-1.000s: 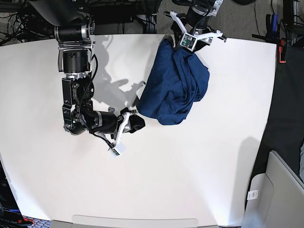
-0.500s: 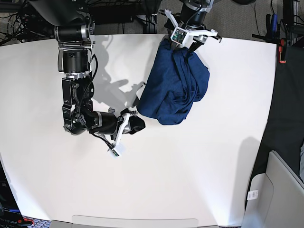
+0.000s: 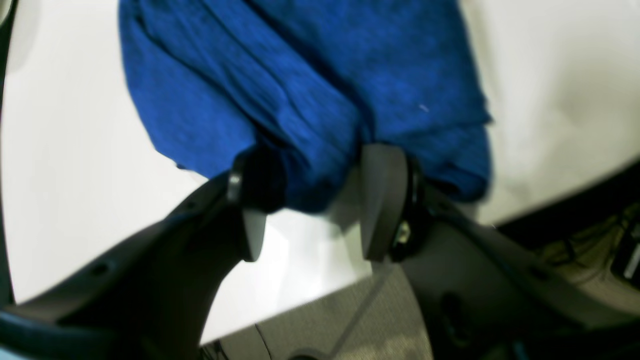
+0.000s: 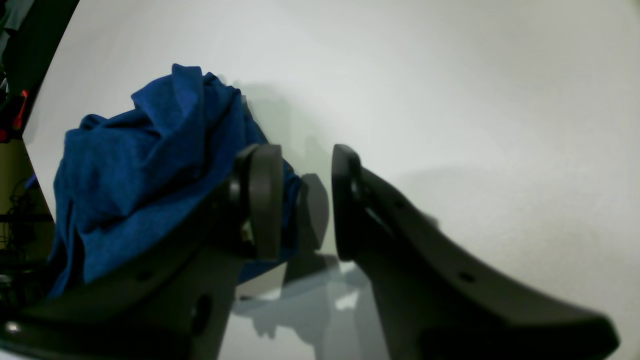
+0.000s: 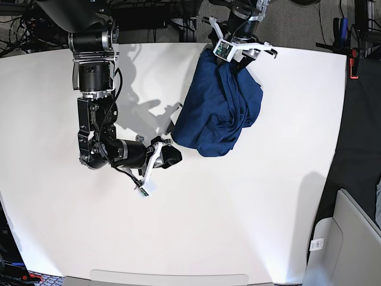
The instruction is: Fold the T-shirt properly
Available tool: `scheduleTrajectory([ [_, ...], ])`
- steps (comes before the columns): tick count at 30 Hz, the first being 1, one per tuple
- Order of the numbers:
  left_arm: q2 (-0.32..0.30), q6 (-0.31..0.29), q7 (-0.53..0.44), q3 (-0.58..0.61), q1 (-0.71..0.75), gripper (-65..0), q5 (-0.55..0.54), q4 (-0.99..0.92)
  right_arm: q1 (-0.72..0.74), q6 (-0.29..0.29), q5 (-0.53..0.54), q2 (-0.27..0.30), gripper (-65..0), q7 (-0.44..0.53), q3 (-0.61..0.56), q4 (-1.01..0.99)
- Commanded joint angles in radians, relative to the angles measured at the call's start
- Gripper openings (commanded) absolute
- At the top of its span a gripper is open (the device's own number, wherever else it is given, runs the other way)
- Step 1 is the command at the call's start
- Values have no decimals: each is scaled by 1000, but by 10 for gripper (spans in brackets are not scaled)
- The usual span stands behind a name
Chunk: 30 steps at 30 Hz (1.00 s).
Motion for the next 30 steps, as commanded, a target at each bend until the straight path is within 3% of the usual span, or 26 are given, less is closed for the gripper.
scheduleTrajectory([
  [1, -4, 9, -26, 0, 4, -371, 17, 15, 29, 7, 28, -2, -473, 24, 2, 16],
  [4, -4, 9, -26, 0, 2, -378, 17, 15, 29, 7, 28, -2, -473, 26, 4, 16],
  [6, -4, 9, -26, 0, 0, -423, 17, 16, 29, 7, 28, -3, -473, 26, 4, 16],
  [11, -4, 9, -25, -8, -24, -647, 17, 22, 29, 7, 28, -2, -473, 27, 4, 16],
  [17, -8, 9, -9, -30, -73, -650, 17, 41, 29, 7, 28, -2, -473, 27, 4, 16],
  [26, -2, 9, 1, -289, -96, -649, 12, 44, 29, 7, 28, -5, -473, 23, -6, 21],
  [30, -2, 9, 11, -323, -138, -649, 12, 4, 32, 7, 28, -2, -472, 23, -107, 48],
])
